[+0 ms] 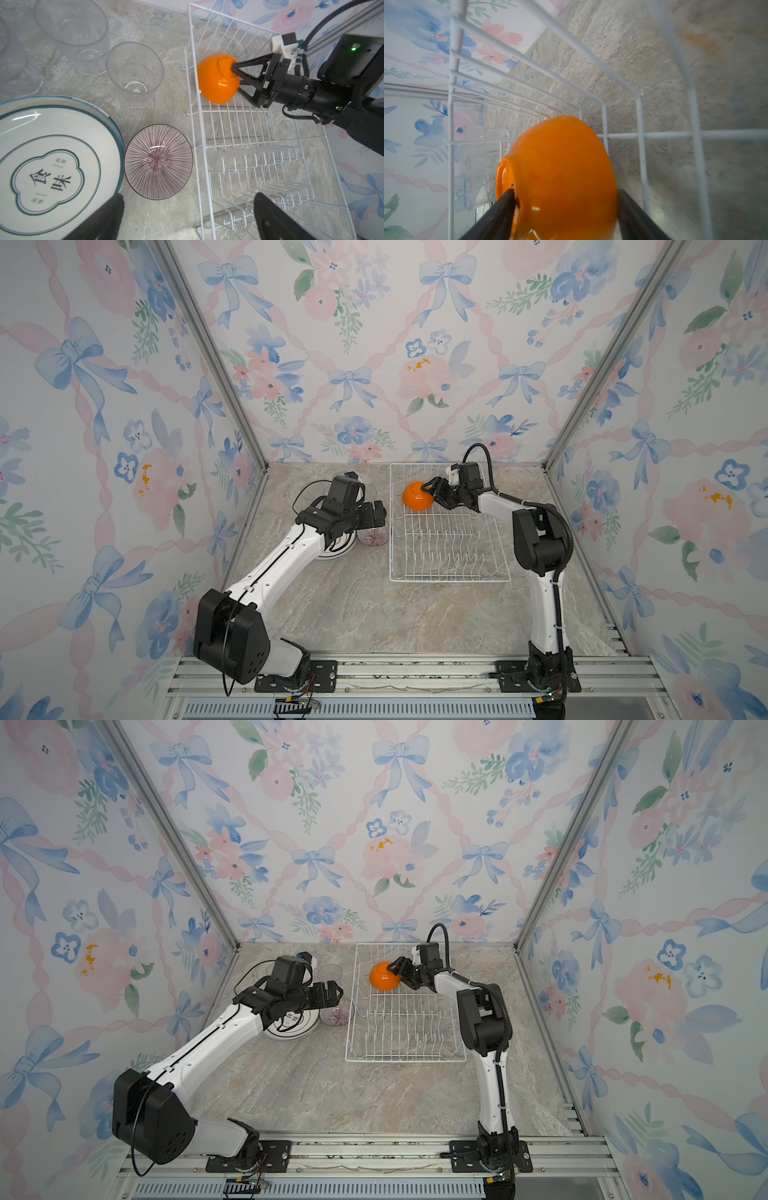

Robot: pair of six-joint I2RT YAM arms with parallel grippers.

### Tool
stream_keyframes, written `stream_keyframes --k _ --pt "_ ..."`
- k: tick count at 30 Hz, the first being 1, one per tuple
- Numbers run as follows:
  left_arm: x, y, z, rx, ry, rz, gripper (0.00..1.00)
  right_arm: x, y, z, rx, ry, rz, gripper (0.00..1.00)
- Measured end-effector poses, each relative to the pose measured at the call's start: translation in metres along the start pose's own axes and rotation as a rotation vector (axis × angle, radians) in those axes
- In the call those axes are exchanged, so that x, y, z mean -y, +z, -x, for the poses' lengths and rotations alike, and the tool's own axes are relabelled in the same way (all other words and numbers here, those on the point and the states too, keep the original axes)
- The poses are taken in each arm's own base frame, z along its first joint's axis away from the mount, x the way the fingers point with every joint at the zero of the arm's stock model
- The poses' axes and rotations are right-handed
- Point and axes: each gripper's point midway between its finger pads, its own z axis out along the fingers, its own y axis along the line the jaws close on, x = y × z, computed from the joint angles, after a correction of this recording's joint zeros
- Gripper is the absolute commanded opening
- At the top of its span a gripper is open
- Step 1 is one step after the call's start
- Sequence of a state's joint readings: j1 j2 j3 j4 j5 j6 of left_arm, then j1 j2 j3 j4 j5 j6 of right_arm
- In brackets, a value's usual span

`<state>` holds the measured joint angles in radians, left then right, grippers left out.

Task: Unload the mixed dishes from the dish rack

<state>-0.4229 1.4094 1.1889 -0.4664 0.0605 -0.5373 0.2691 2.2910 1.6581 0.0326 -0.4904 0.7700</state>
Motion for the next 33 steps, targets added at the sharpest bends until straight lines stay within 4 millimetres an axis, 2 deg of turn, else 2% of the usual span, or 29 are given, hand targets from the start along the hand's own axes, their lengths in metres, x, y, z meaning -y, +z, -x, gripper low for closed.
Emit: stream_keyframes --k 15,24,33 --pt "0.001 0.002 -0.001 -0.006 -0.008 0.0 0.98 0.001 -0.014 0.002 0.027 0.001 -0.019 0.64" --pt "0.001 0.002 -0.001 -0.006 -0.008 -0.001 0.98 0.005 -0.029 -0.003 0.038 -0.002 -0.063 0.62" --pt "0.011 -0.003 0.006 0.013 0.001 -0.022 0.98 0.006 -0.051 -0.011 0.036 0.001 -0.114 0.62"
